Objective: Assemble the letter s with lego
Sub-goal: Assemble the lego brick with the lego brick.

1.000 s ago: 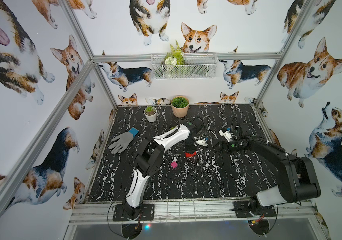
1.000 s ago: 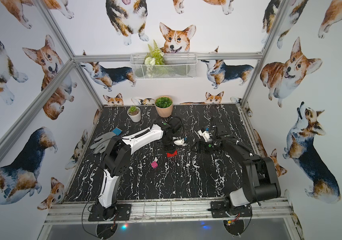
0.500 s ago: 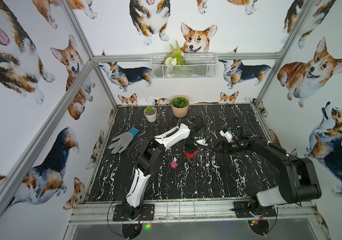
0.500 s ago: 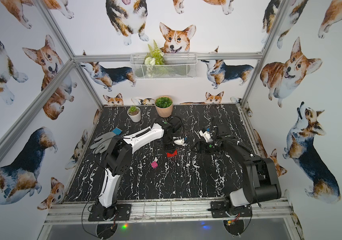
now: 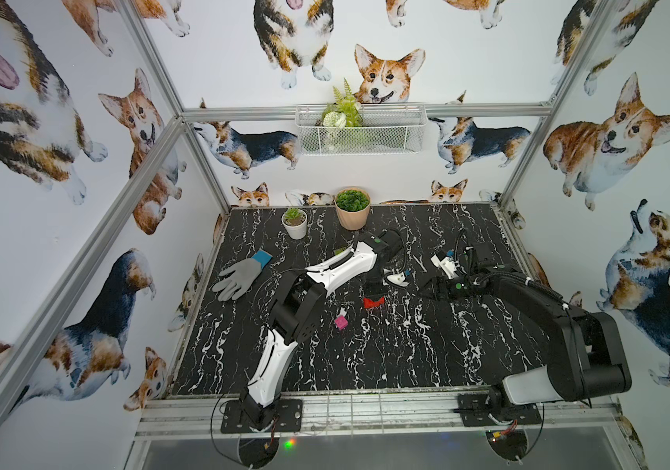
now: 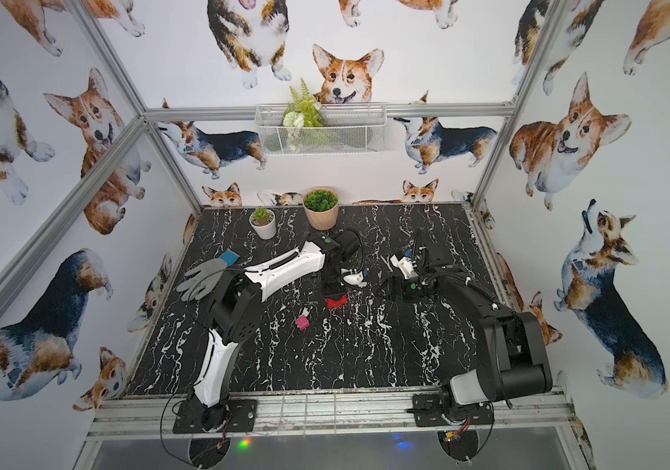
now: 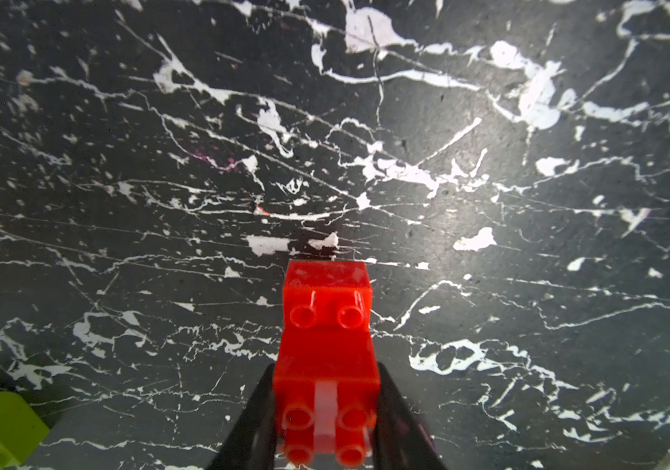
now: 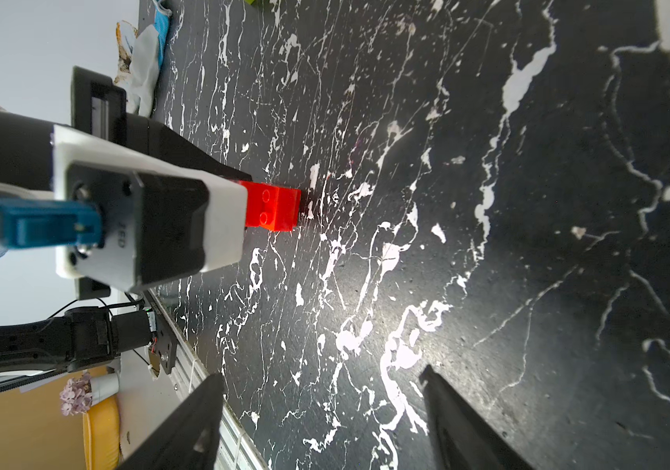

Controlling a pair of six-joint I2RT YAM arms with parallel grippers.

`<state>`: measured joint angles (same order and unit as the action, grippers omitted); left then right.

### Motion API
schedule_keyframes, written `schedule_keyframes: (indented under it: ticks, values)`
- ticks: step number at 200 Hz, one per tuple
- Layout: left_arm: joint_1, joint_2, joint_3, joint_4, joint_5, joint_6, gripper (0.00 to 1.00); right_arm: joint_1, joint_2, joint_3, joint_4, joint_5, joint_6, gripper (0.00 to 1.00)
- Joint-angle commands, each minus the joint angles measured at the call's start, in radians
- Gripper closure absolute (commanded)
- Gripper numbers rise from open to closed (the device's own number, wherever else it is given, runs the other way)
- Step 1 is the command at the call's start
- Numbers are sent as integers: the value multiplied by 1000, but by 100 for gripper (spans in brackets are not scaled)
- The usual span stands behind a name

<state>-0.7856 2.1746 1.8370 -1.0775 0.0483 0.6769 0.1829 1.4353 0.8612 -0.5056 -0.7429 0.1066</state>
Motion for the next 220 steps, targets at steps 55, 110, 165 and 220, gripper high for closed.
schedule_keyframes:
  ticks: [55, 110, 165, 220]
  values:
    - [11, -4, -29, -36, -9, 26, 88, 0, -6, -1, -20, -1, -24, 22]
    - [11, 9, -91, 0, 5, 24, 86, -1, -9, 4, -31, 5, -31, 22]
    - [14, -9, -44, -4, 18, 19, 66, -2, -6, 10, -34, -1, -32, 22]
    - [17, -60, -26, -5, 52, 12, 28, -2, -9, 12, -36, -4, -33, 22]
